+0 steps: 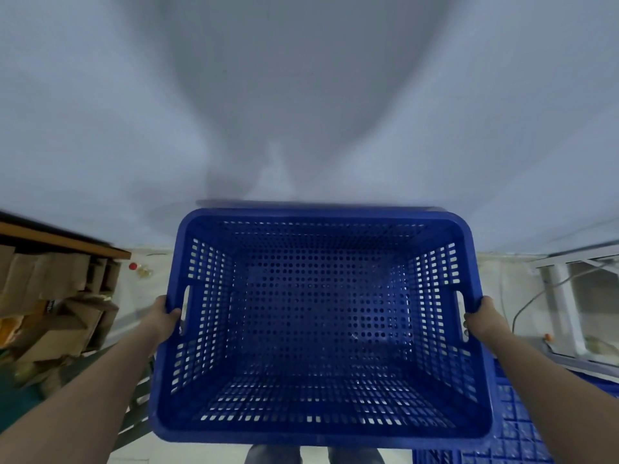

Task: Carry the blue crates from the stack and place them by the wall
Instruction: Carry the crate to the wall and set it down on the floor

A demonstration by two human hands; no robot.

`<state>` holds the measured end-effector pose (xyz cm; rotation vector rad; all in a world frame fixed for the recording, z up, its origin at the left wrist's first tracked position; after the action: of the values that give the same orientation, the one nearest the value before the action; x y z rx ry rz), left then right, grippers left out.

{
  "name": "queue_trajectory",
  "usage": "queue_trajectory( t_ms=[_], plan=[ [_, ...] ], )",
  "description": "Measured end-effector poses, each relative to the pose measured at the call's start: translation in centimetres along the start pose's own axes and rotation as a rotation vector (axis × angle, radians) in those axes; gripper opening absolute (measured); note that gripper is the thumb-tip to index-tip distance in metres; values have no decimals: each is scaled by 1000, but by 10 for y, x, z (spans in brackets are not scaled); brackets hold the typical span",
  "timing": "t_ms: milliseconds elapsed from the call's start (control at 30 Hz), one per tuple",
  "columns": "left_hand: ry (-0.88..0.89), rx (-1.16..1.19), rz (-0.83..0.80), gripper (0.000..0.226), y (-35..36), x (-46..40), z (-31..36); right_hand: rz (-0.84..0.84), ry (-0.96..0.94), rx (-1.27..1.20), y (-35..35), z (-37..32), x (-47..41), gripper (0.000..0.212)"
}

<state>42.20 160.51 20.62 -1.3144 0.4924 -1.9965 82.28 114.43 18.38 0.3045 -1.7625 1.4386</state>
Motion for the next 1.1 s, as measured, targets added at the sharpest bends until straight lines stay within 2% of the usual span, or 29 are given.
queue_trajectory(
  t_ms=[167,367,533,733,933,1033,1100],
  plan=[
    [-39,127,34,43,4,0,1,-72,9,-91,-1,-3,-6,23],
    [-51,523,144,40,14,2,4,-106,7,-294,3,3,-4,28],
    [-31,587,189,40,9,-9,13,-123,-10,-407,1,2,-7,27],
    [-23,514,144,41,14,-7,2,-153,-10,-431,3,0,-12,28],
    [53,407,170,39,16,-16,1,-124,-47,-445,1,-5,-14,23],
    [54,262,140,42,17,-11,1,-50,-52,-405,3,-4,-9,21],
    [50,109,127,48,16,-7,1,10,-23,-333,4,-2,-8,30]
  ],
)
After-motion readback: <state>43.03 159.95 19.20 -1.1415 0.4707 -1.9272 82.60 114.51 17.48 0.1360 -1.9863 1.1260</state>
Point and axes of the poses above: each hand's wrist, its own x-axis away from the middle knuckle, its own y-axis out of the palm, z = x × y, the point moved 7 cm from there along -x, towards the middle knuckle, and after that the axes turned 13 degrees about y, right-handed, at the moved point
